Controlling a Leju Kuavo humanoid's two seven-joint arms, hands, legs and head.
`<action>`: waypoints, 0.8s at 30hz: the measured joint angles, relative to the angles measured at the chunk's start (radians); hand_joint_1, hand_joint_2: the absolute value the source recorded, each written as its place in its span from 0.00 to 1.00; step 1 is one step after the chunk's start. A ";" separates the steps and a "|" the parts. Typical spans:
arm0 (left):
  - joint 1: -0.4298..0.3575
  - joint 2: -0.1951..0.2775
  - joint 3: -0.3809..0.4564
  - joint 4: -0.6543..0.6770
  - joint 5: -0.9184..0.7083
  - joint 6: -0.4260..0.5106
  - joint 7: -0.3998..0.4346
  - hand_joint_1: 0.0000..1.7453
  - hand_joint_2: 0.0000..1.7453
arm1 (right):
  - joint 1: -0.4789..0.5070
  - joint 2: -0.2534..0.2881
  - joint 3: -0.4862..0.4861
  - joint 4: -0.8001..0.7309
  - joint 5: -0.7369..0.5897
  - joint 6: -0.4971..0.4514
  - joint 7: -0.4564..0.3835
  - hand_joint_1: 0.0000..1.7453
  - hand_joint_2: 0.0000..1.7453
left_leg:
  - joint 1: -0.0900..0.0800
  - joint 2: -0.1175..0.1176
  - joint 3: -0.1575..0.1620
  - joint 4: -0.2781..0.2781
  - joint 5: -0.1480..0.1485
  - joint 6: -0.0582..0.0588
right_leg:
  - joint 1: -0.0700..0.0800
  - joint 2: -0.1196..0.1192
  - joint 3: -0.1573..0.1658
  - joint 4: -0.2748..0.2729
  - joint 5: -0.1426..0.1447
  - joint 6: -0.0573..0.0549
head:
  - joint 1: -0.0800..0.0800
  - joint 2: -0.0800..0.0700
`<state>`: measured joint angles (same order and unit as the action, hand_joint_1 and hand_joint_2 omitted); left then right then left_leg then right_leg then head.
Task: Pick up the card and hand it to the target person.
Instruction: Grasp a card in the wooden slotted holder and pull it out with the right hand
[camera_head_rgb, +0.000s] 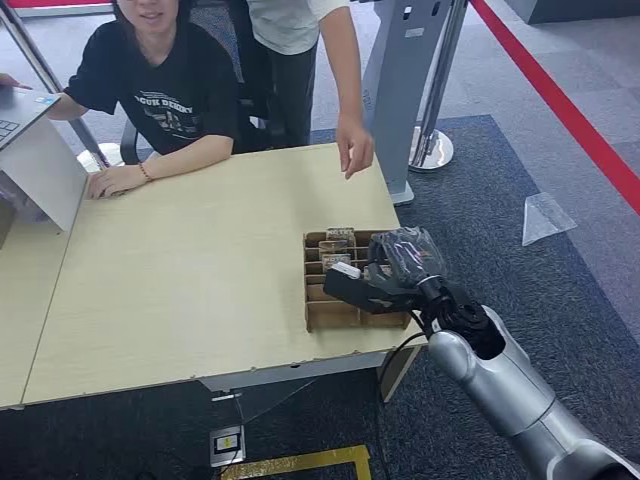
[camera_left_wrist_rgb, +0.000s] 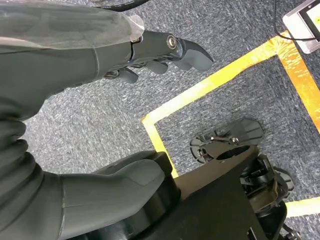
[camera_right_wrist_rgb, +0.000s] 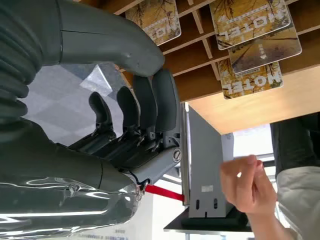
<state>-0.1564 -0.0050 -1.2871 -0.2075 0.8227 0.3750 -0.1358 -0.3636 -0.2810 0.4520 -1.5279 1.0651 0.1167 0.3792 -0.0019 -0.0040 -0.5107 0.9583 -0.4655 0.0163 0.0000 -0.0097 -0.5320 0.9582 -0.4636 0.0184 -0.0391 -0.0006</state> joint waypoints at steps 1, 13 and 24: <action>-0.001 0.000 0.000 0.000 0.000 0.000 0.000 0.00 1.00 | -0.005 0.000 0.000 0.011 -0.004 -0.004 -0.003 0.67 1.00 | 0.000 0.000 0.000 0.000 0.000 0.000 | 0.000 0.000 0.000 0.000 0.000 0.000 | 0.000 0.000; -0.004 -0.004 0.000 0.000 0.000 0.000 0.000 0.00 1.00 | -0.052 0.000 -0.004 0.147 -0.024 -0.033 -0.027 0.46 1.00 | 0.000 0.000 0.000 0.000 0.000 0.000 | 0.000 0.000 0.000 0.000 0.000 0.000 | 0.000 0.000; -0.004 -0.009 0.000 0.000 0.000 0.000 0.000 0.00 1.00 | -0.080 0.000 -0.004 0.237 -0.039 -0.033 -0.044 0.51 1.00 | 0.000 0.000 0.000 0.000 0.000 0.000 | 0.000 0.000 0.000 0.000 0.000 0.000 | 0.000 0.000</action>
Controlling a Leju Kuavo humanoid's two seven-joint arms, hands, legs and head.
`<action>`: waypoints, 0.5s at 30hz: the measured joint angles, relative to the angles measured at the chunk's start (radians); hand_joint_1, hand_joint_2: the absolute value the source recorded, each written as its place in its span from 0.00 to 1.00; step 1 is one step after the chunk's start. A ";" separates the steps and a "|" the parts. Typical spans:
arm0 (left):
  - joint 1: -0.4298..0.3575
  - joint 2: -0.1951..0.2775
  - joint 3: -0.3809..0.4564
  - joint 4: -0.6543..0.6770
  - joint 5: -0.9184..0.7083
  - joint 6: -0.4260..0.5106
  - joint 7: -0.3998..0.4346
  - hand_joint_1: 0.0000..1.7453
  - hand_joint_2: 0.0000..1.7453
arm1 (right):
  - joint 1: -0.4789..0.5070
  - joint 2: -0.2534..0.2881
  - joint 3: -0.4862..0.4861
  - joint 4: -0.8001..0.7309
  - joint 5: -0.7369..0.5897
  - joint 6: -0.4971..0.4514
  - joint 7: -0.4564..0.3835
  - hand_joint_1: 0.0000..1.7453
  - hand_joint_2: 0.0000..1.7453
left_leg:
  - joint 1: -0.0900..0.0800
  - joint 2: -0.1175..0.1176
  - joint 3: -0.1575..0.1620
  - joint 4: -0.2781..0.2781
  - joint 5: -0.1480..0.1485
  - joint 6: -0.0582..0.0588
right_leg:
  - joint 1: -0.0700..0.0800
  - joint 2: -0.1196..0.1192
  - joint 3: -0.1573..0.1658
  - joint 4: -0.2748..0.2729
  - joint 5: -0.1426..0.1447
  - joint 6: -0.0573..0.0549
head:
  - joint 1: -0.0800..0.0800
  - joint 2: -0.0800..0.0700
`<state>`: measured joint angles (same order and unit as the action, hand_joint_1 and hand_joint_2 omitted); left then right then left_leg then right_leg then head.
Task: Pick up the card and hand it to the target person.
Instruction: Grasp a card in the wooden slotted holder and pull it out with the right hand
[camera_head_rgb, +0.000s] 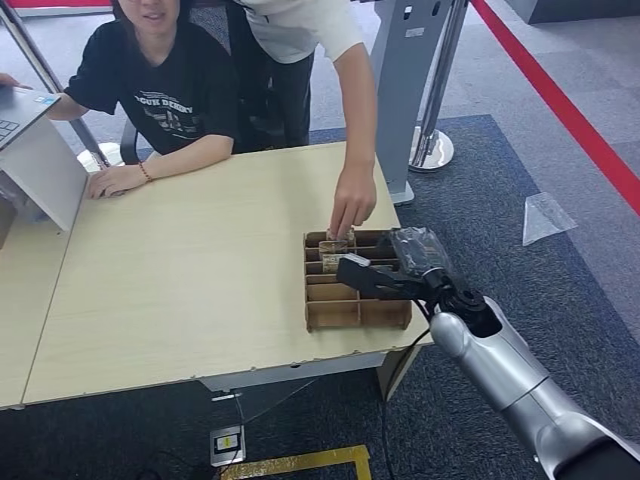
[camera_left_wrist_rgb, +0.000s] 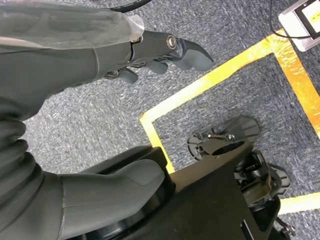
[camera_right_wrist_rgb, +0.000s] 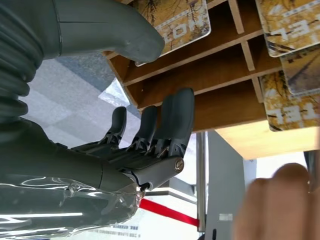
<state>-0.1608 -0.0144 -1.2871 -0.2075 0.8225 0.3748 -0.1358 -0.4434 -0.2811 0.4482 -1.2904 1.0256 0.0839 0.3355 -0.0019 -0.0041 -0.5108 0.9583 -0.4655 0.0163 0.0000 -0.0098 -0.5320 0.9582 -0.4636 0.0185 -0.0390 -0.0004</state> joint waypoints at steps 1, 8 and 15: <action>0.000 -0.001 0.000 0.000 0.000 0.000 0.000 0.00 1.00 | -0.001 0.000 0.000 0.008 -0.001 0.000 -0.001 0.52 1.00 | 0.000 0.000 0.000 0.000 0.000 0.000 | 0.000 0.000 0.000 0.000 0.000 0.000 | 0.000 0.000; 0.000 -0.003 0.000 0.000 -0.001 -0.001 0.000 0.00 1.00 | -0.006 0.000 0.000 0.045 -0.004 -0.004 -0.003 0.60 1.00 | 0.000 0.000 0.000 0.000 0.000 0.000 | 0.000 0.000 0.000 0.000 0.000 0.000 | 0.000 0.000; 0.000 -0.006 0.000 0.000 -0.001 -0.001 0.000 0.00 1.00 | -0.011 0.000 0.001 0.064 -0.004 -0.008 -0.007 0.88 1.00 | 0.000 0.000 0.000 0.000 0.000 0.000 | 0.000 0.000 0.000 0.000 0.000 0.000 | 0.000 0.000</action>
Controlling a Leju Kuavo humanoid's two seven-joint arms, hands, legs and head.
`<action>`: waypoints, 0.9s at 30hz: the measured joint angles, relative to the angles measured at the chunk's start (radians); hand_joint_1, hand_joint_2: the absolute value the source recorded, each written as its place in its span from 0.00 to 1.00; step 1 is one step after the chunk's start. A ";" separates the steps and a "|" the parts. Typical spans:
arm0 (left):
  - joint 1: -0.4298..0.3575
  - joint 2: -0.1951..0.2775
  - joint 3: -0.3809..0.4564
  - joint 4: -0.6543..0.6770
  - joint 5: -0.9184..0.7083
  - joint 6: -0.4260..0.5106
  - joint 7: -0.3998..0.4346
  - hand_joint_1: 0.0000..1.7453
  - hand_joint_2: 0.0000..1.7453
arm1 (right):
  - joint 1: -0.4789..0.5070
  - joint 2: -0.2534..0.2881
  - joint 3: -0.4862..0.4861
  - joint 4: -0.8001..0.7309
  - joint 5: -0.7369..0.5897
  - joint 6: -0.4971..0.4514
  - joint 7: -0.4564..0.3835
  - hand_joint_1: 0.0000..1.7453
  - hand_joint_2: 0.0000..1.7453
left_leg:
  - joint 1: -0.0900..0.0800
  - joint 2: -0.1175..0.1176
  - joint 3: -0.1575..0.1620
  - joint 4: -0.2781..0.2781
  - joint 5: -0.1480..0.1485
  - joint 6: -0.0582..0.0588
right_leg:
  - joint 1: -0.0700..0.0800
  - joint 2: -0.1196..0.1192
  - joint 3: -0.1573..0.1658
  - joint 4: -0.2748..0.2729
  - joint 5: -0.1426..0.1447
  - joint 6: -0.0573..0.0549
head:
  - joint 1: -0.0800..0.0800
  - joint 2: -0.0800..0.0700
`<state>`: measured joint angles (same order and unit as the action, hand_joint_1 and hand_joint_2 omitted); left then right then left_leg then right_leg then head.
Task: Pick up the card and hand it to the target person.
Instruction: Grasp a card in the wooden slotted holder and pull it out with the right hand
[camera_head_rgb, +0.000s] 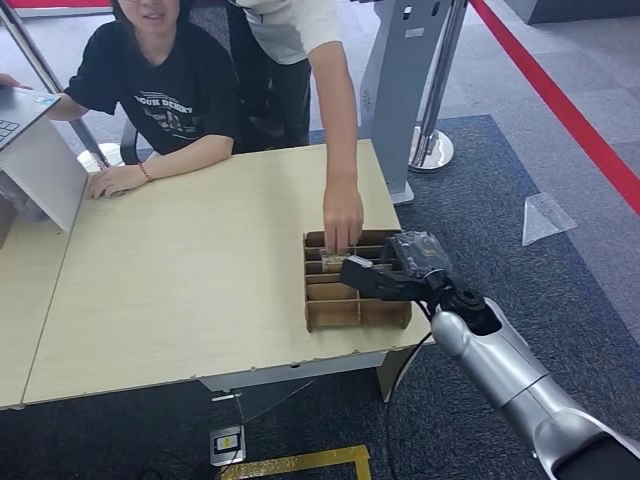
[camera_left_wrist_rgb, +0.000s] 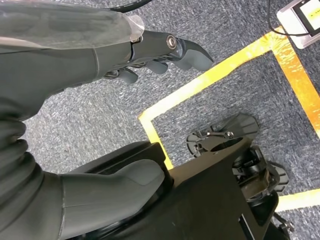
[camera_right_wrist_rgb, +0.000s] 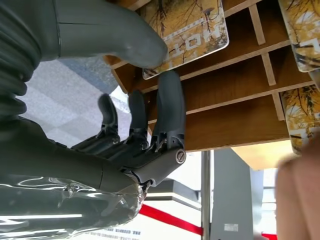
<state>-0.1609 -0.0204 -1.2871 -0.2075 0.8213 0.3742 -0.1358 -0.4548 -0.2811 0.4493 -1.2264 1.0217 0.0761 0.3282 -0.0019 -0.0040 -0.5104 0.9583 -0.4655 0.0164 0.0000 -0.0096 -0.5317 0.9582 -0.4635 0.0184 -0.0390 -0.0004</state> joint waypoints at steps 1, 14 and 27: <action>0.000 0.000 0.000 0.000 0.000 0.000 0.000 0.00 1.00 | -0.002 0.000 0.001 0.002 -0.001 -0.001 -0.001 0.89 1.00 | 0.000 0.000 0.000 0.000 0.000 0.000 | 0.000 0.000 0.000 0.000 0.000 0.000 | 0.000 0.000; 0.001 -0.001 0.000 0.000 0.002 0.000 0.000 0.00 1.00 | -0.024 0.000 0.022 0.011 0.001 -0.007 -0.003 1.00 1.00 | 0.000 0.000 0.001 0.000 0.001 0.000 | 0.000 0.000 0.001 0.000 0.001 0.000 | 0.000 0.000; 0.001 -0.002 0.000 0.000 0.001 -0.001 0.000 0.00 1.00 | -0.038 -0.001 0.039 0.006 -0.001 0.018 -0.018 1.00 1.00 | 0.000 0.000 0.001 0.000 0.001 0.000 | 0.000 0.000 0.001 0.000 0.001 0.000 | 0.000 0.000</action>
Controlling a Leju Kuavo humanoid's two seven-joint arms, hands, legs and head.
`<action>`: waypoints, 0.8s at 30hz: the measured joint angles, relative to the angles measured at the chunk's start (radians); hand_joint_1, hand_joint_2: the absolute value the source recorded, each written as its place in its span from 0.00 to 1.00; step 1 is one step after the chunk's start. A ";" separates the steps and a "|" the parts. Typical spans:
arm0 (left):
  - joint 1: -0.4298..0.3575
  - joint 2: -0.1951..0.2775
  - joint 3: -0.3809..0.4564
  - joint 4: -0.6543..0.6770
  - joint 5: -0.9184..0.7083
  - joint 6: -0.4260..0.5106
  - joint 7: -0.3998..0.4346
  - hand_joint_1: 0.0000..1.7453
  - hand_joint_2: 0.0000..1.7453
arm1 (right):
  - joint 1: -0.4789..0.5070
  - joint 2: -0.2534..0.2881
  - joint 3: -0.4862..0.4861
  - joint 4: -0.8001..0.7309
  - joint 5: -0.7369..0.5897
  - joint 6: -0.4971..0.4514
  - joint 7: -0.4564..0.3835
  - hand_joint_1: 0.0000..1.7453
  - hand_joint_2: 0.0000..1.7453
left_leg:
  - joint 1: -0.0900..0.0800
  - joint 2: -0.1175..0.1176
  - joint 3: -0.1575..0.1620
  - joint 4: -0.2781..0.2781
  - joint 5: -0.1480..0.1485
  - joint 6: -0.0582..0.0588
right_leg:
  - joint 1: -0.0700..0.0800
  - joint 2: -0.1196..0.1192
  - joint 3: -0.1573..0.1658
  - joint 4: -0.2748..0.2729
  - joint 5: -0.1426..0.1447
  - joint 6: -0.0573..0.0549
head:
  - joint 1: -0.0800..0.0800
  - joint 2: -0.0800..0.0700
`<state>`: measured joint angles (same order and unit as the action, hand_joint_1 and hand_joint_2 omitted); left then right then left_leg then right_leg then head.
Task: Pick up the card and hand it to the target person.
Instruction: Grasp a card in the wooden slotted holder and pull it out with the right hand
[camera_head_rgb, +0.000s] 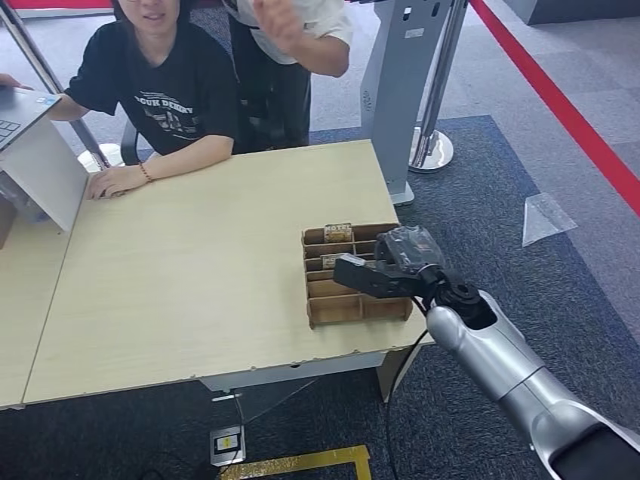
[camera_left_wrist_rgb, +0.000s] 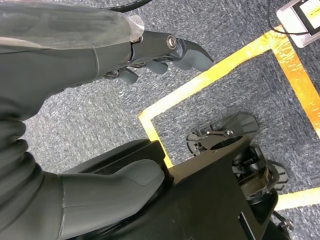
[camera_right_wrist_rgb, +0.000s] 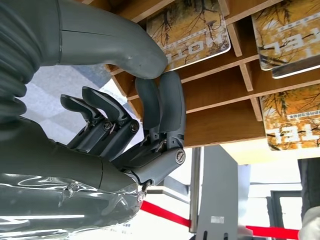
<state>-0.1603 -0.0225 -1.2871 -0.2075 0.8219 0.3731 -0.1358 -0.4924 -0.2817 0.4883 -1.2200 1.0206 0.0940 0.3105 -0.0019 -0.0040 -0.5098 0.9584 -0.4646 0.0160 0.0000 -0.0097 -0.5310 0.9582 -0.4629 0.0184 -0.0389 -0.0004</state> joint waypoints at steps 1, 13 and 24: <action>0.000 0.000 0.000 0.000 0.000 -0.001 0.000 0.00 1.00 | -0.001 -0.001 0.000 -0.002 -0.003 0.004 -0.003 1.00 1.00 | 0.000 0.000 0.000 0.000 0.000 0.000 | 0.000 0.000 0.000 0.000 0.000 0.000 | 0.000 0.000; -0.001 0.000 -0.003 0.000 -0.008 -0.010 0.000 0.00 1.00 | -0.031 -0.037 0.021 -0.042 -0.098 0.102 -0.082 1.00 1.00 | 0.000 0.000 0.000 0.000 0.000 0.000 | 0.000 0.000 0.000 0.000 0.000 0.000 | 0.000 0.000; -0.004 0.001 -0.008 0.000 -0.007 -0.014 0.000 0.00 1.00 | -0.174 -0.121 0.065 -0.131 -0.313 0.321 -0.115 1.00 1.00 | 0.000 0.000 0.000 0.001 0.000 0.000 | 0.000 0.000 -0.001 0.001 0.001 0.001 | 0.000 0.000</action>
<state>-0.1644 -0.0216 -1.2951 -0.2075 0.8145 0.3586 -0.1358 -0.6663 -0.4030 0.5529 -1.3511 0.7080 0.4155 0.1955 -0.0021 -0.0039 -0.5102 0.9592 -0.4642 0.0160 -0.0003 -0.0096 -0.5315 0.9588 -0.4623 0.0189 -0.0389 -0.0004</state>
